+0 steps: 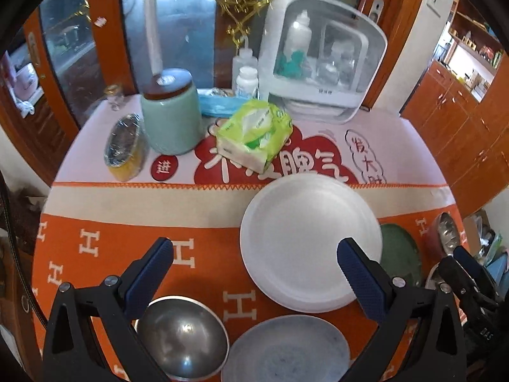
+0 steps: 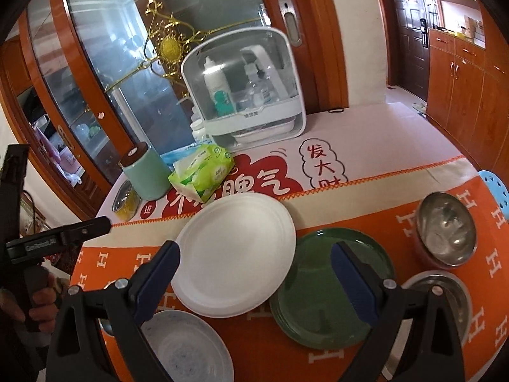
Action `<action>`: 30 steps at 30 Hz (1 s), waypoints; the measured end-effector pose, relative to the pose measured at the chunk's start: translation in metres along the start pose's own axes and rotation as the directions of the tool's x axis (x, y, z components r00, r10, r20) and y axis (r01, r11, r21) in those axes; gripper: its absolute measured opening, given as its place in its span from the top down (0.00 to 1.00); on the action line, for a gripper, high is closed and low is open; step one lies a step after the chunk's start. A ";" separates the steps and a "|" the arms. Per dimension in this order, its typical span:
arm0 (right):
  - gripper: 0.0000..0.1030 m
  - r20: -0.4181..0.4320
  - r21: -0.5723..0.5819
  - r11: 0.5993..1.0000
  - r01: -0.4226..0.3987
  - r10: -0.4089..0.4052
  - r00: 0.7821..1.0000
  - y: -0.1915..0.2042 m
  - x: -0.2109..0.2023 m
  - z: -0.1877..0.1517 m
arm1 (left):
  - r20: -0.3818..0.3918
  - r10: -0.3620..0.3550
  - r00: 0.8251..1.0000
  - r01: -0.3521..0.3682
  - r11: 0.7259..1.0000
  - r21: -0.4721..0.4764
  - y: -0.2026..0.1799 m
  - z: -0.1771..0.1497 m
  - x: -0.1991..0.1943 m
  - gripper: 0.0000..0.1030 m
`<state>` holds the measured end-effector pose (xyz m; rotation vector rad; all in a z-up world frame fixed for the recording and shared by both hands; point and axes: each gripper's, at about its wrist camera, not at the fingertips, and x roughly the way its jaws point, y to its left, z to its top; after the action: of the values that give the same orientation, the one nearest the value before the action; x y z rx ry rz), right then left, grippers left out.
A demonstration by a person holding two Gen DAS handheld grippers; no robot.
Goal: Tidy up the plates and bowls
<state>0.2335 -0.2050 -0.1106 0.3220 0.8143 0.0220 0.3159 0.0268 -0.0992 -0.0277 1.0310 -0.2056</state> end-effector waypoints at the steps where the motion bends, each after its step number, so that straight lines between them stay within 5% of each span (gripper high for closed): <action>1: 0.07 -0.006 -0.001 1.000 -0.002 0.002 1.000 0.000 0.006 -0.002 | -0.016 0.000 1.000 0.000 1.000 0.001 0.001 -0.001 0.008 0.01; 16: 0.07 -0.096 0.018 1.000 0.021 -0.019 0.995 -0.012 0.077 -0.030 | -0.196 0.012 0.981 -0.024 0.998 -0.059 0.022 -0.004 0.117 0.01; 30: 0.40 -0.149 0.136 0.991 0.008 0.012 0.989 -0.025 0.109 -0.045 | -0.315 -0.103 0.944 0.066 0.990 -0.124 0.024 -0.014 0.168 0.06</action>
<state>0.2733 -0.2008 -0.2242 0.4547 0.9668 -0.0080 0.3913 0.0206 -0.2523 -0.1444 1.3675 -0.2354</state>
